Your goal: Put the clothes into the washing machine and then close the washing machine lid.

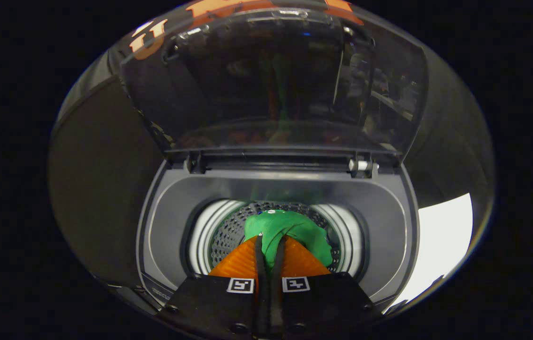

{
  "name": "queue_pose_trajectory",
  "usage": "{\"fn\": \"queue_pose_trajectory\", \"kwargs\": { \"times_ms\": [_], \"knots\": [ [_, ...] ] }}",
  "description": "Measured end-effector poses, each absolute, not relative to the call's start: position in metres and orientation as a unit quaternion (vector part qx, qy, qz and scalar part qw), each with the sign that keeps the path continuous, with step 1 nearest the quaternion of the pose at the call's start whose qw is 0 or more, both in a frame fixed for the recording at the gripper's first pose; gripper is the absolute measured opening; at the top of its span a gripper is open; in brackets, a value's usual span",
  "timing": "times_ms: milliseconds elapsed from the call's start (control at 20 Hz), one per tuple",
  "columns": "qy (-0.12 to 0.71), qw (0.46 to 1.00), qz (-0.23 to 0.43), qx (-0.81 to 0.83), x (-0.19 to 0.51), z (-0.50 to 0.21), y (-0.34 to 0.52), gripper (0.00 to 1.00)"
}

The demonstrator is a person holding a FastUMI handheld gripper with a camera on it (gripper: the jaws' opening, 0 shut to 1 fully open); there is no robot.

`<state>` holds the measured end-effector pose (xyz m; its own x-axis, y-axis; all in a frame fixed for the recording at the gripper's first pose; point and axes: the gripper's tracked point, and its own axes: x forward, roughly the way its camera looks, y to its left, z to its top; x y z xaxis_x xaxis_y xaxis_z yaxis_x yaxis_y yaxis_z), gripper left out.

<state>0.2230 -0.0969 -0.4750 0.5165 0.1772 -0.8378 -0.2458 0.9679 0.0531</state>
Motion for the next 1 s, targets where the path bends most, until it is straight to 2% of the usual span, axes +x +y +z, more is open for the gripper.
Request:
{"fn": "queue_pose_trajectory", "kwargs": {
  "times_ms": [150, 300, 450, 650, 1000],
  "knots": [
    [0.497, 0.861, 0.104, -0.028, 0.215, -0.492, -0.101, 0.10],
    [0.498, 0.861, 0.100, -0.022, 0.209, -0.493, -0.108, 0.23],
    [0.472, 0.878, 0.086, -0.011, 0.215, -0.468, -0.118, 0.53],
    [0.441, 0.894, 0.078, 0.005, 0.223, -0.421, -0.122, 1.00],
    [0.354, 0.931, 0.087, -0.030, 0.250, -0.312, -0.118, 0.99]
  ]
}}
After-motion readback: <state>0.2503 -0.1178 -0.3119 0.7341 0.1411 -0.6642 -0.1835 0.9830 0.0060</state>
